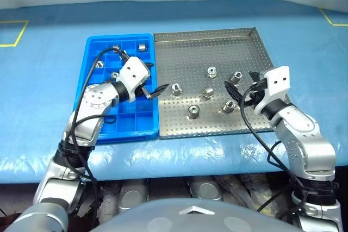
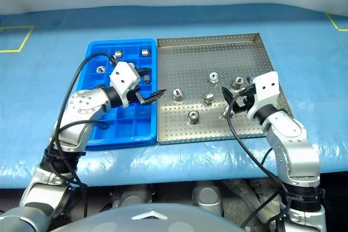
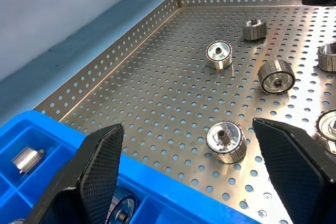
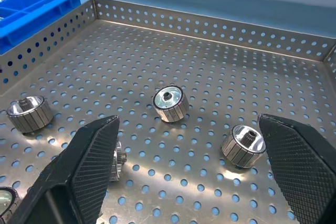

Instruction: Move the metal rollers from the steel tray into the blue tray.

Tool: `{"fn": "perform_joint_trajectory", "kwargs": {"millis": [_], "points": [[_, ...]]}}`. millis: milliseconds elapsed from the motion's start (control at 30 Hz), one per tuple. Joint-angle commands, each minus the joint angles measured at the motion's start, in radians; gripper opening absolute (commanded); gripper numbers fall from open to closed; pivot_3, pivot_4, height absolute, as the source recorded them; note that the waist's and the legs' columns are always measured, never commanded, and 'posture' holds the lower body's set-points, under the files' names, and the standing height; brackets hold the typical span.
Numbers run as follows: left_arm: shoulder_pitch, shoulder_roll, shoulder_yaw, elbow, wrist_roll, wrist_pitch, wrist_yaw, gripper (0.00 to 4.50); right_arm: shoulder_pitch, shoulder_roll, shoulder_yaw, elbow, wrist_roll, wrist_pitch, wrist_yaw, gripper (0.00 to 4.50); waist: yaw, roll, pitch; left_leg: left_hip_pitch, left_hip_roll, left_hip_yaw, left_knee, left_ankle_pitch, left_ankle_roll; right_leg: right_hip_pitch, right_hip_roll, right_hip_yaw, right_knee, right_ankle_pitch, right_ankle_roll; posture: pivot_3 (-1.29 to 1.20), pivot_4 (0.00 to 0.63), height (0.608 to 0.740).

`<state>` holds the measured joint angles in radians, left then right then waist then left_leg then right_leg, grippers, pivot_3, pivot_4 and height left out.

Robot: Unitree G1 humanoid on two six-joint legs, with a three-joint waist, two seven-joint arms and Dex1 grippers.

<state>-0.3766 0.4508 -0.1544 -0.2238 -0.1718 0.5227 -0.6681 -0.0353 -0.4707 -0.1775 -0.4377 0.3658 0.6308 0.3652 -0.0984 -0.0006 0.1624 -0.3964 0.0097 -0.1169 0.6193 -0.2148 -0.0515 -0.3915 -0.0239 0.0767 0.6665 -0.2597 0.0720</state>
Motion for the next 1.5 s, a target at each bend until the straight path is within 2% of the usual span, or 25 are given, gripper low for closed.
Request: {"fn": "perform_joint_trajectory", "kwargs": {"millis": [33, 200, 533, 667, 867, 1133, 1400, 1500], "points": [[-0.043, -0.005, 0.03, -0.023, -0.023, 0.069, 0.021, 4.3, -0.003, 0.006, -0.024, -0.038, 0.039, 0.026, 0.007, 4.47, -0.001, 0.0, 0.0, 0.0, 0.0, 0.0, 0.0, 0.0, 0.0, 0.0, 0.0, 0.0, 0.0, 0.0, 0.0, -0.14, 0.15, 0.74], [-0.07, 0.001, 0.011, -0.035, -0.016, 0.132, 0.027, 4.3, 0.003, -0.018, 0.022, -0.057, 0.029, 0.01, 0.048, 4.47, -0.009, 0.0, 0.0, 0.0, 0.0, 0.0, 0.001, 0.0, 0.0, 0.0, 0.0, 0.0, 0.0, 0.0, 0.0, -0.15, 0.15, 0.74], [-0.043, 0.035, -0.046, -0.019, 0.021, 0.053, -0.017, 4.3, 0.005, -0.027, 0.017, -0.054, 0.016, 0.003, 0.056, 4.47, -0.019, 0.0, 0.0, 0.0, 0.0, 0.0, 0.001, 0.0, 0.0, 0.0, 0.0, 0.0, 0.001, 0.0, 0.0, -0.15, 0.15, 0.74], [-0.107, 0.032, -0.102, 0.013, 0.045, 0.073, -0.038, 4.3, -0.002, -0.021, 0.002, -0.055, 0.007, 0.002, 0.037, 4.47, -0.019, 0.0, 0.0, 0.0, 0.0, 0.0, 0.001, 0.0, 0.0, 0.0, 0.0, 0.0, 0.001, 0.0, 0.0, -0.16, 0.15, 0.74], [-0.261, -0.016, -0.244, 0.184, 0.135, 0.126, -0.054, 4.3, 0.008, 0.005, 0.021, -0.054, -0.003, -0.006, 0.02, 4.47, -0.022, 0.0, 0.0, 0.0, -0.001, 0.0, 0.002, 0.0, 0.0, 0.001, 0.0, 0.001, 0.0, 0.0, 0.001, -0.18, 0.15, 0.74], [-0.377, -0.092, -0.393, 0.401, 0.264, 0.124, -0.067, 4.3, 0.025, 0.037, 0.037, -0.057, -0.033, -0.03, -0.011, 4.47, -0.039, 0.0, 0.0, -0.001, -0.001, 0.0, 0.001, -0.001, 0.001, 0.0, 0.0, 0.001, 0.0, 0.0, 0.001, -0.2, 0.15, 0.74], [-0.459, -0.17, -0.438, 0.581, 0.324, 0.148, -0.092, 4.3, 0.025, 0.074, 0.016, -0.051, -0.051, -0.057, -0.053, 4.47, -0.048, 0.001, 0.0, -0.001, -0.001, 0.001, 0.002, -0.001, 0.001, 0.0, 0.0, 0.002, 0.001, 0.0, 0.001, -0.22, 0.15, 0.74], [-0.477, -0.193, -0.426, 0.624, 0.323, 0.161, -0.109, 3.67, 0.017, 0.086, 0.005, -0.044, -0.059, -0.065, -0.076, 4.5, -0.05, 0.001, 0.0, 0.0, -0.001, 0.001, 0.002, -0.001, 0.001, 0.001, 0.001, 0.002, 0.0, 0.0, 0.001, -0.22, 0.15, 0.74]]}}
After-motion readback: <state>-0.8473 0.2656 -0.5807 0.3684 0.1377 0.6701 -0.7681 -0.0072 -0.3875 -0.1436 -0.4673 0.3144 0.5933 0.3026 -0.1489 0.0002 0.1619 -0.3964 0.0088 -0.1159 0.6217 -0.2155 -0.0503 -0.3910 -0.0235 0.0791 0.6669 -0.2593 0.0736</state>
